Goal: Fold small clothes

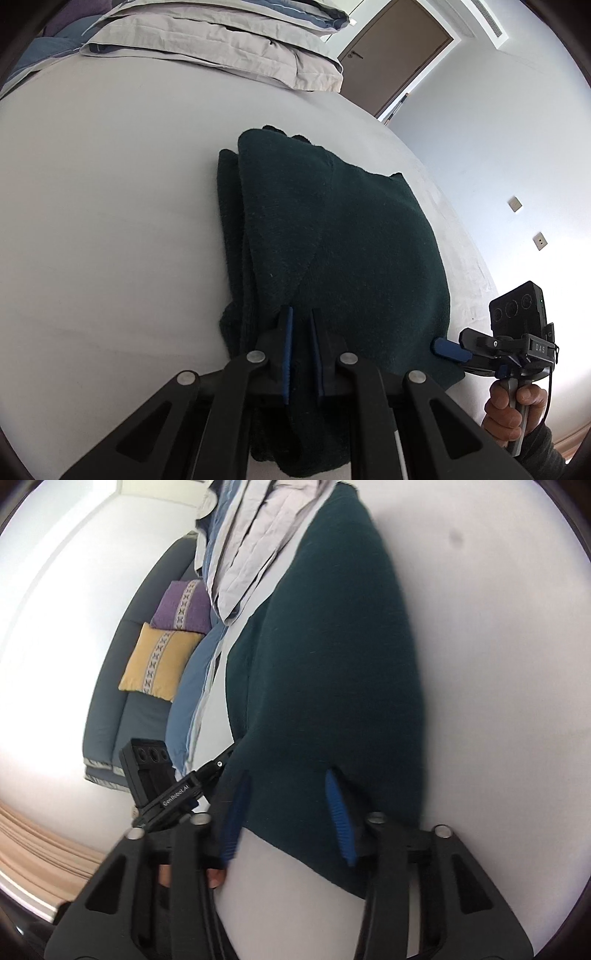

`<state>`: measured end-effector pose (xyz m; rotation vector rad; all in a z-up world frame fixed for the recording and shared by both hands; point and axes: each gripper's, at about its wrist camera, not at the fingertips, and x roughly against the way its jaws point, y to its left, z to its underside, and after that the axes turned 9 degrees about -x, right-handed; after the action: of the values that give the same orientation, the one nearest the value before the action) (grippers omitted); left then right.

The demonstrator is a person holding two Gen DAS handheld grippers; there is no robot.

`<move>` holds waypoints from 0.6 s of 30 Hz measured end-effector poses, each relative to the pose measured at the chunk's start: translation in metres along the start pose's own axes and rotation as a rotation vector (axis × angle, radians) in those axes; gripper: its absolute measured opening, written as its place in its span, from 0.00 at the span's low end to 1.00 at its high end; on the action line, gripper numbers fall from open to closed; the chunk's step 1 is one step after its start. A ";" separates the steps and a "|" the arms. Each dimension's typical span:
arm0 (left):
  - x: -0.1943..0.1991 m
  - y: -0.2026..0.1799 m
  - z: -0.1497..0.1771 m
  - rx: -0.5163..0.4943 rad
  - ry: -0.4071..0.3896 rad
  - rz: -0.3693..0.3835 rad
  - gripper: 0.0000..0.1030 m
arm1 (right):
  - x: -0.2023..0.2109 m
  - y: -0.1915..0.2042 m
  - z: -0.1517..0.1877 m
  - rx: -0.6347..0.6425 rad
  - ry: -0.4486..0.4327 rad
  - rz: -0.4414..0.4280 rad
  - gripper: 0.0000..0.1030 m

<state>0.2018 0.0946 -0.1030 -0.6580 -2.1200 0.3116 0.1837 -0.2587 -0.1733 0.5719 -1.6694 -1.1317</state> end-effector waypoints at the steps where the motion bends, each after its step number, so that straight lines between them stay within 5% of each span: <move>1: 0.002 0.001 -0.003 0.008 0.005 0.004 0.13 | 0.010 0.004 -0.002 0.011 -0.026 0.010 0.36; 4: 0.020 -0.008 -0.018 0.031 -0.007 -0.031 0.15 | 0.033 0.019 -0.013 0.047 -0.081 0.012 0.38; 9: 0.043 -0.047 -0.056 -0.043 -0.117 -0.014 0.34 | 0.035 0.059 -0.066 0.068 -0.124 -0.029 0.44; 16: -0.026 -0.034 -0.072 -0.037 0.014 -0.092 0.34 | -0.024 0.080 -0.145 -0.027 -0.069 -0.030 0.44; 18: -0.038 -0.020 -0.067 -0.015 0.037 -0.081 0.25 | -0.037 0.070 -0.158 -0.064 -0.067 -0.005 0.42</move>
<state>0.2671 0.0560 -0.0804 -0.5813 -2.1087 0.2370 0.3514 -0.2627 -0.1189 0.5029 -1.6829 -1.2157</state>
